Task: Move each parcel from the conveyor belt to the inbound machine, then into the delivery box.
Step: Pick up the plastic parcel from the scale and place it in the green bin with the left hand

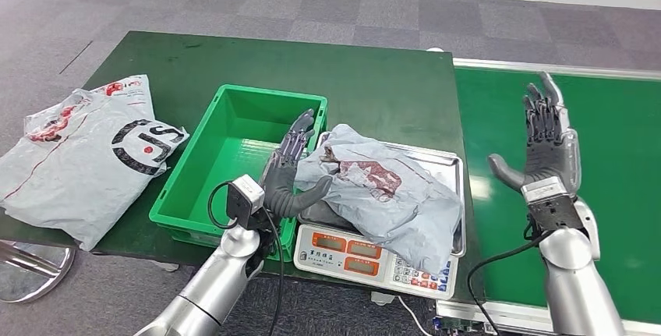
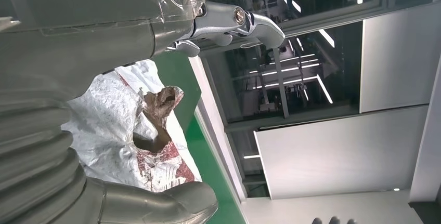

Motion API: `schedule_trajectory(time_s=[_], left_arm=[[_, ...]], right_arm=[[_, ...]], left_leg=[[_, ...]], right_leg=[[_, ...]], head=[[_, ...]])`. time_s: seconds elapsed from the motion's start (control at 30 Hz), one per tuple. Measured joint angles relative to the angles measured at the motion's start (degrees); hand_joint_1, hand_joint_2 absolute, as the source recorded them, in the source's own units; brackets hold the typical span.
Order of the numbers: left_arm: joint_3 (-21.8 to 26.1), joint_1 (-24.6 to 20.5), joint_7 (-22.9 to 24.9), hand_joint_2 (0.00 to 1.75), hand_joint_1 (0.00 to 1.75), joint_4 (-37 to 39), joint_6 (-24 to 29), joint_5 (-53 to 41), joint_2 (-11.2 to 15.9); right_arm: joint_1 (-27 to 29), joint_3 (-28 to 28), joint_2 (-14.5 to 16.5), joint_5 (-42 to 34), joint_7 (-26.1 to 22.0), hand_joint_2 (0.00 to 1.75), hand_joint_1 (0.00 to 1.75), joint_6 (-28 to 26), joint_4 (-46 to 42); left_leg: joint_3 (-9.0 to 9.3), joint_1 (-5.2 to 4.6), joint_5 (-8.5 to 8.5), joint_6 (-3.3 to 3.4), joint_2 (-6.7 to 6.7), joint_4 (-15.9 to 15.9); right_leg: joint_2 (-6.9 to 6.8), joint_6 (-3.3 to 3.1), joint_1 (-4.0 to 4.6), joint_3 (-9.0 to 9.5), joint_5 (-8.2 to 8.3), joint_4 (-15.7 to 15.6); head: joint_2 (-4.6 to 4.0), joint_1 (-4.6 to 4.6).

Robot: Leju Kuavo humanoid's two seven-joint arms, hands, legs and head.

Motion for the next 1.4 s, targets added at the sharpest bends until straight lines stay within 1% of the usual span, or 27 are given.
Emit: schedule_trajectory(time_s=[0.1,0.23,0.37,0.53,0.67,0.73,0.8,0.87,0.97,1.03,1.17,1.33,1.4], left_arm=[[0.37,0.16,-0.01,1.75,0.00,-0.06,0.73,-0.04,0.02],[1.20,0.99,0.00,1.75,0.00,-0.98,1.25,0.07,0.03],[1.32,1.71,-0.01,1.75,0.00,-1.91,1.28,-0.09,0.03],[1.33,1.95,0.00,1.75,0.00,-2.18,0.91,-0.13,0.03],[1.32,1.17,0.00,1.75,0.00,-1.20,1.00,-0.86,-0.05],[0.89,0.13,0.00,1.75,0.00,-0.47,3.60,-3.15,-0.14],[-0.54,-1.76,0.14,1.75,0.00,0.87,7.89,-7.14,-0.32],[-2.89,-4.95,2.19,1.75,0.00,4.19,10.45,-13.05,-1.00],[-7.56,-10.61,9.86,1.75,0.00,11.55,9.16,-22.46,-2.80],[-10.03,-13.07,12.29,1.75,0.00,15.02,8.50,-24.65,-3.70],[-12.06,-15.84,12.97,1.75,0.00,19.29,8.45,-25.16,-4.63],[-13.02,-17.23,13.13,1.75,0.00,22.21,8.25,-25.36,-5.43],[-13.28,-17.69,14.16,1.75,0.00,23.24,6.93,-25.98,-5.77]], right_arm=[[1.31,-2.96,0.90,0.56,-1.15,1.75,0.00,-3.56,3.31],[3.37,-6.43,2.67,-0.70,-2.61,1.75,0.00,-4.81,10.33],[4.53,-9.27,4.53,-3.23,-2.82,1.75,0.00,-3.57,16.84],[4.68,-10.98,5.87,-3.89,-2.84,1.75,0.00,-2.84,21.30],[4.51,-12.21,6.61,-6.55,-2.85,1.75,0.00,1.51,23.38],[4.61,-12.79,6.88,-7.11,-2.86,1.75,0.00,3.19,23.86],[4.86,-13.55,7.35,-7.16,-2.87,1.75,0.00,3.81,23.94],[5.12,-14.15,7.88,-6.91,-2.91,1.75,0.00,4.13,23.94],[5.22,-14.55,8.60,-6.15,-2.92,1.75,0.00,4.31,23.97],[5.27,-14.78,8.90,-5.97,-2.92,1.75,0.00,4.34,24.04],[5.37,-15.13,9.05,-5.97,-2.92,1.75,0.00,4.39,24.27],[5.39,-15.31,9.11,-5.91,-2.92,1.75,0.00,4.45,24.41],[5.42,-15.33,9.11,-5.65,-2.92,1.75,0.00,4.22,24.42]], left_leg=[[0.00,0.00,-0.01,0.00,-0.01,0.00],[0.00,0.01,-0.03,-0.02,0.02,-0.01],[-0.01,0.01,-0.03,-0.02,0.01,-0.02],[-0.01,0.01,-0.03,-0.02,0.04,-0.02],[0.00,0.00,-0.03,-0.02,0.04,-0.01],[0.00,0.00,-0.03,-0.02,0.04,0.00],[0.01,0.00,-0.02,-0.02,0.03,0.01],[0.01,0.00,-0.01,-0.01,0.01,0.03],[0.00,-0.01,-0.01,0.01,0.04,0.03],[0.01,-0.03,-0.02,0.01,0.16,0.03],[0.03,-0.04,-0.04,0.01,0.24,0.03],[0.03,-0.02,-0.04,0.01,0.24,0.01],[0.03,-0.02,-0.04,0.01,0.24,0.01]], right_leg=[[-0.01,0.00,0.00,0.01,-0.01,0.00],[0.01,-0.01,0.01,0.00,-0.01,0.00],[0.02,-0.01,0.01,-0.01,-0.02,0.00],[0.04,-0.01,0.01,-0.03,-0.02,0.00],[0.04,-0.01,0.00,-0.04,-0.02,0.00],[0.04,-0.01,0.00,-0.06,-0.01,0.00],[0.03,-0.01,0.00,-0.07,-0.01,0.00],[0.00,0.00,0.00,-0.05,-0.01,0.00],[0.03,0.01,-0.02,-0.02,0.03,0.00],[0.15,0.01,-0.05,-0.05,0.06,0.00],[0.23,0.01,-0.05,-0.09,0.06,0.00],[0.23,0.00,-0.02,-0.09,0.06,0.00],[0.23,0.00,-0.03,-0.10,0.06,0.00]], head=[[0.00,0.00],[0.00,0.00],[0.00,0.00],[0.00,0.00],[0.00,0.00],[0.00,0.00],[0.00,0.00],[0.00,0.00],[0.00,0.00],[0.00,0.00],[0.00,0.00],[0.00,0.00],[0.00,0.00]])
